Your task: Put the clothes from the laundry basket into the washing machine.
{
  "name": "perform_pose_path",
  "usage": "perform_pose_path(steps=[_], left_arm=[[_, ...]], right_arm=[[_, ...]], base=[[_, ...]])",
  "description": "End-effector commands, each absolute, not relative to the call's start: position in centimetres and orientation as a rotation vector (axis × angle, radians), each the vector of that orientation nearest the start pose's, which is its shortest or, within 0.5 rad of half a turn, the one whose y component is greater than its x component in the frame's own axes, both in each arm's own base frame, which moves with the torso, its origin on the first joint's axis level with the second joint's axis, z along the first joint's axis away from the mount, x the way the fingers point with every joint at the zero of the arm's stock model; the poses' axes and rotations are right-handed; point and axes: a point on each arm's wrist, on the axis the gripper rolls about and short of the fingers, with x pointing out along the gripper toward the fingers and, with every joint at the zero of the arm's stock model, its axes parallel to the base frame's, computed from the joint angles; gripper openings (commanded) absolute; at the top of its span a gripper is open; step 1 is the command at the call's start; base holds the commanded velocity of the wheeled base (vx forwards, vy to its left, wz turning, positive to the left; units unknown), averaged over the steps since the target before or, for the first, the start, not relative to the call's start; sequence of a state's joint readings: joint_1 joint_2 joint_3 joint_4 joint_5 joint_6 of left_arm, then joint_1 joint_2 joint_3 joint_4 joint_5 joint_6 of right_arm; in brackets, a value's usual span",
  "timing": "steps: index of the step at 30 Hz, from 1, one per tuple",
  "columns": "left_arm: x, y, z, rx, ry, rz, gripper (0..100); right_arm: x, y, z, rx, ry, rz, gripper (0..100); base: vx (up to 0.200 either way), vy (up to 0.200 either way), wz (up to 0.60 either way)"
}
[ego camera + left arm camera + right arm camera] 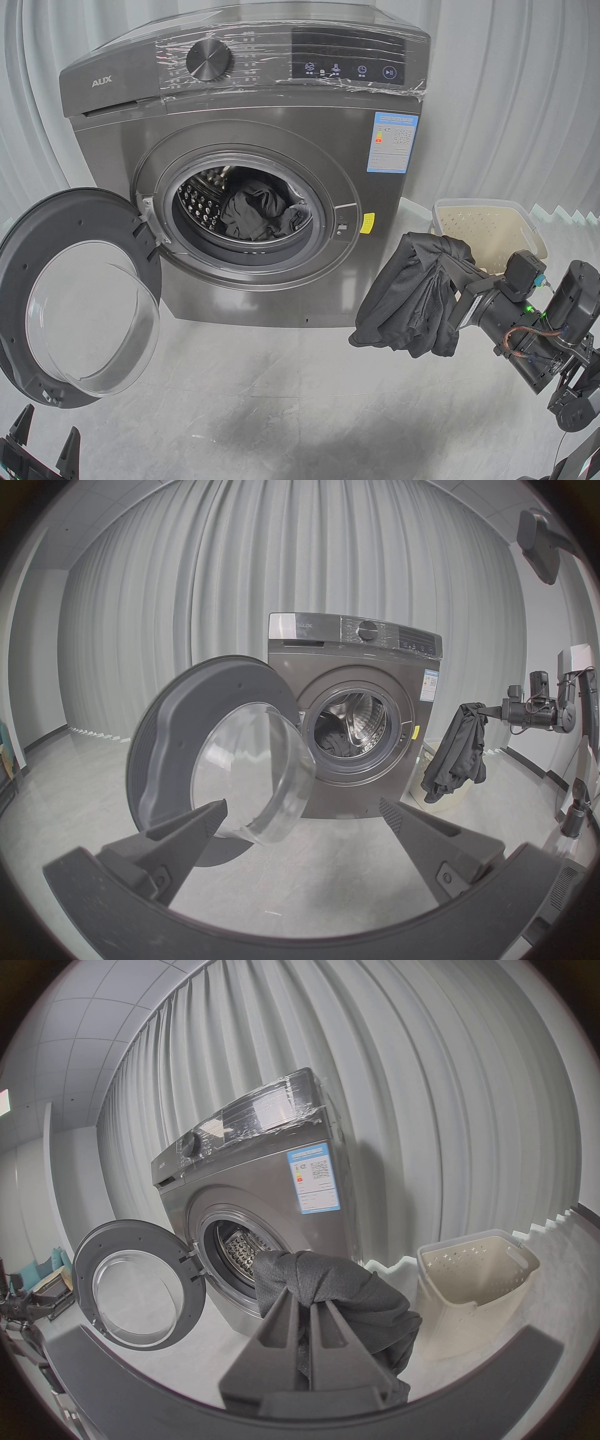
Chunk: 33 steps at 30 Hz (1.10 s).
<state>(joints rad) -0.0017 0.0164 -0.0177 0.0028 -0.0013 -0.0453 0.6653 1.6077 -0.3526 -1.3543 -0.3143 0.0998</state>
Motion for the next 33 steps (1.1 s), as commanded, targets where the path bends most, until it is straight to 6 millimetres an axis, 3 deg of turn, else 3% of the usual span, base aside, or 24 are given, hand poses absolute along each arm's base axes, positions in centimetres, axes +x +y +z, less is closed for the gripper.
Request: perform_pose_path(steps=[1,7,26,33], left_arm=[[-2.3,0.0,7.6,-0.046,0.000,-0.003,100],[-2.3,0.0,7.6,-0.046,0.000,-0.003,100],[-2.3,0.0,7.6,-0.038,-0.001,-0.003,100],[-2.3,0.0,7.6,0.000,0.002,-0.005,100]], right_arm=[[19.2,14.2,16.6,0.144,-0.067,0.355,0],[19.1,14.3,16.6,0.144,-0.066,0.366,0],[18.3,15.0,16.2,0.136,-0.047,0.416,0],[19.0,15.7,16.3,0.130,-0.042,0.420,0]], base=[[0.000,0.200,0.00],[0.000,0.200,0.00],[0.000,0.000,0.00],[0.000,0.000,0.00]])
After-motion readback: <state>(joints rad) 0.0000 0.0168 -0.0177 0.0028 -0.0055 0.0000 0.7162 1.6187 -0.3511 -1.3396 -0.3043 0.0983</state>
